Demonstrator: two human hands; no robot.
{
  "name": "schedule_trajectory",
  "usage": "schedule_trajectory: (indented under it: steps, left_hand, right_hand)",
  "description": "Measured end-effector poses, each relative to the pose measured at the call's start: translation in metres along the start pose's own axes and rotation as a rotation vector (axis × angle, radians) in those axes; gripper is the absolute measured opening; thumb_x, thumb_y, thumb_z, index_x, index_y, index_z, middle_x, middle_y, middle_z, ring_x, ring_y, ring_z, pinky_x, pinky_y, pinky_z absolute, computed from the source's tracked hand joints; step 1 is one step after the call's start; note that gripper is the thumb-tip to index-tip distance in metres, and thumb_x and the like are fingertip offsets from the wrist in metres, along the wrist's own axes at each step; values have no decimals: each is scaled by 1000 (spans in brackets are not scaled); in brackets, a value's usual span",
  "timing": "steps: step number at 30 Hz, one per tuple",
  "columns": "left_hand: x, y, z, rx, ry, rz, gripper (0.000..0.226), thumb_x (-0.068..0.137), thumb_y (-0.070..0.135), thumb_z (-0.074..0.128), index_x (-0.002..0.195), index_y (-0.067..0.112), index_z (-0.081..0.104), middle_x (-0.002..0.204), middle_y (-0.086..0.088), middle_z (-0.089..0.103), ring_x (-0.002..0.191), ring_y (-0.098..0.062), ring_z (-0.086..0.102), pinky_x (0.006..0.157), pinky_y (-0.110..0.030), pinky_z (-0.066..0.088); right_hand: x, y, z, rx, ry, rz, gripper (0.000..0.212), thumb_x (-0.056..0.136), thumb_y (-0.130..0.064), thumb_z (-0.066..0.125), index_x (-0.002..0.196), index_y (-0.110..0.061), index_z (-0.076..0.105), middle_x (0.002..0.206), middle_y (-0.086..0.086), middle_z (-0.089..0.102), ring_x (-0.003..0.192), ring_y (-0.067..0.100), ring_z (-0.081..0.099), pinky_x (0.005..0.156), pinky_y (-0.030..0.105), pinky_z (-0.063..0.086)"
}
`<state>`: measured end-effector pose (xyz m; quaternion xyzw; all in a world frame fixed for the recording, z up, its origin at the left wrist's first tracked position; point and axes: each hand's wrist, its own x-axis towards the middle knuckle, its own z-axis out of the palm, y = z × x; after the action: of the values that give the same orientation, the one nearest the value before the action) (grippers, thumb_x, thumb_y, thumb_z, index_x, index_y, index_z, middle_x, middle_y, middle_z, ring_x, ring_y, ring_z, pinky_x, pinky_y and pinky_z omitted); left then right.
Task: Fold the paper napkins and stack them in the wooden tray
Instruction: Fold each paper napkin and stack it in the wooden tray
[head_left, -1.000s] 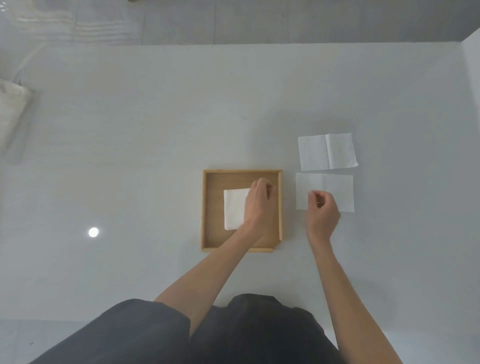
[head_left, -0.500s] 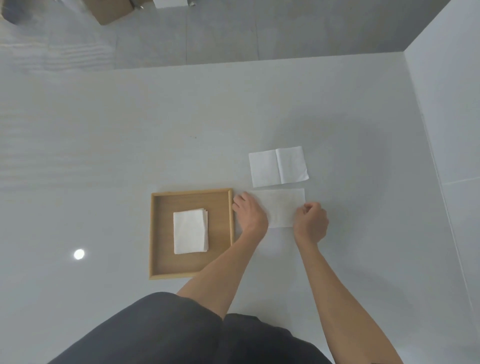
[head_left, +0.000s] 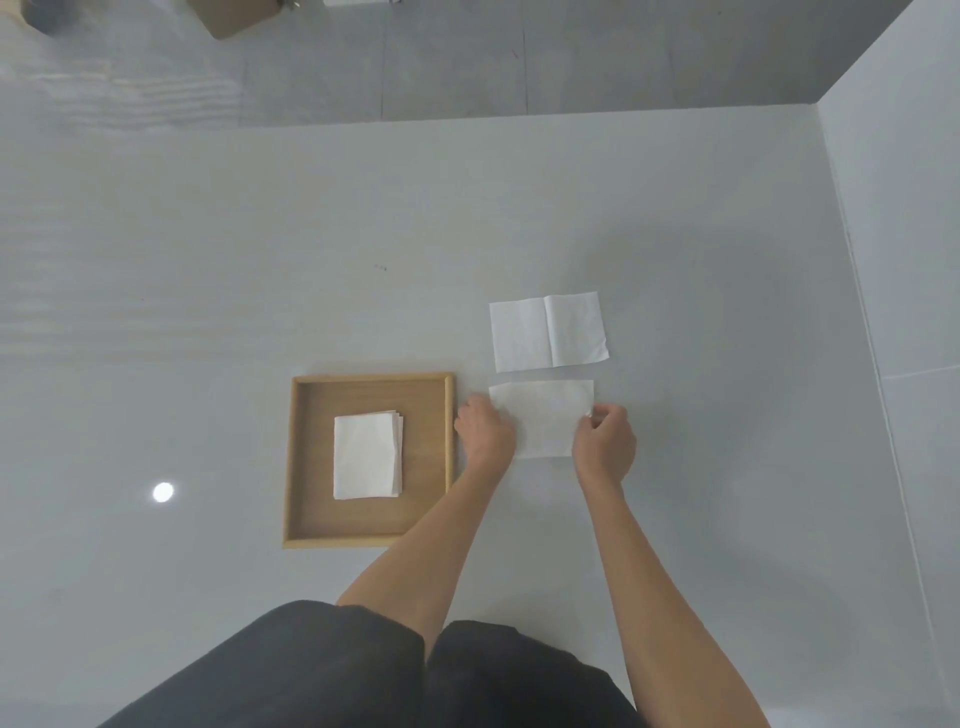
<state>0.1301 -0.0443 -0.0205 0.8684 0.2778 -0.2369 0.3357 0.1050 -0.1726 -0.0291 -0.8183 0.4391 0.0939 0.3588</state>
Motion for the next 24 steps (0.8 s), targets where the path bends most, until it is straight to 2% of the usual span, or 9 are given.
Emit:
schedule_trajectory:
  steps: [3, 5, 7, 9, 11, 15, 19, 22, 24]
  left_hand:
    - [1, -6, -3, -99, -42, -5, 15, 89, 3, 47, 92, 2, 61, 105, -21, 65, 103, -38, 59, 90, -45, 49]
    - [0, -10, -6, -165, -87, -6, 12, 84, 7, 47, 80, 11, 58, 102, -22, 64, 100, -38, 59, 89, -46, 51]
    - [-8, -9, -14, -230, -133, 3, 10, 79, 10, 47, 73, 15, 53, 96, -16, 61, 91, -35, 56, 80, -40, 50]
    - [-20, -6, -26, -314, -171, 30, 7, 82, 8, 48, 76, 11, 51, 82, -5, 52, 76, -23, 48, 62, -31, 40]
    - [-29, -6, -33, -411, -193, 24, 9, 88, 8, 48, 80, 11, 47, 73, 1, 43, 63, -15, 39, 54, -27, 31]
    - [-47, -11, -40, -653, -240, 6, 2, 93, 13, 50, 92, 11, 50, 80, -3, 49, 66, -13, 46, 58, -27, 39]
    - [-60, -17, -49, -873, -327, 36, 35, 82, 11, 51, 117, 9, 53, 89, -10, 61, 76, -21, 58, 64, -34, 47]
    - [-69, -19, -61, -972, -366, 96, 27, 89, -6, 48, 104, 13, 61, 80, -9, 61, 67, -16, 58, 56, -26, 47]
    - [-74, -23, -69, -1014, -401, 133, 31, 91, -8, 48, 94, 17, 66, 83, -11, 62, 71, -18, 61, 59, -28, 48]
  right_hand:
    - [-3, 1, -6, 29, -46, -24, 27, 92, -11, 57, 118, -6, 63, 112, 12, 71, 107, 34, 64, 85, 37, 47]
    - [-6, 0, -13, 37, -74, -49, 25, 92, -11, 57, 115, -5, 65, 111, 12, 72, 106, 32, 65, 80, 31, 43]
    - [-9, -3, -20, 53, -84, -76, 22, 92, -11, 58, 111, -4, 66, 107, 12, 72, 102, 31, 65, 75, 27, 39]
    - [-11, -7, -25, 58, -69, -117, 20, 90, -13, 60, 106, -4, 67, 104, 14, 71, 100, 33, 65, 76, 28, 40]
    - [-17, -12, -28, 39, -38, -183, 18, 88, -14, 63, 103, -5, 68, 105, 16, 69, 102, 35, 63, 83, 33, 44]
    - [-49, -32, -33, 3, 41, -361, 14, 89, -12, 60, 101, -8, 66, 99, 8, 71, 99, 34, 62, 83, 39, 47]
    - [-91, -51, -27, -90, 128, -572, 12, 91, -10, 59, 103, -10, 64, 96, 7, 68, 93, 31, 60, 76, 40, 47]
    - [-115, -55, -19, -135, 101, -644, 15, 91, -8, 60, 104, -13, 65, 99, 4, 68, 92, 29, 61, 73, 40, 51]
    - [-126, -55, -15, -153, 79, -657, 17, 90, -7, 59, 105, -14, 66, 99, 4, 68, 92, 29, 61, 73, 41, 52]
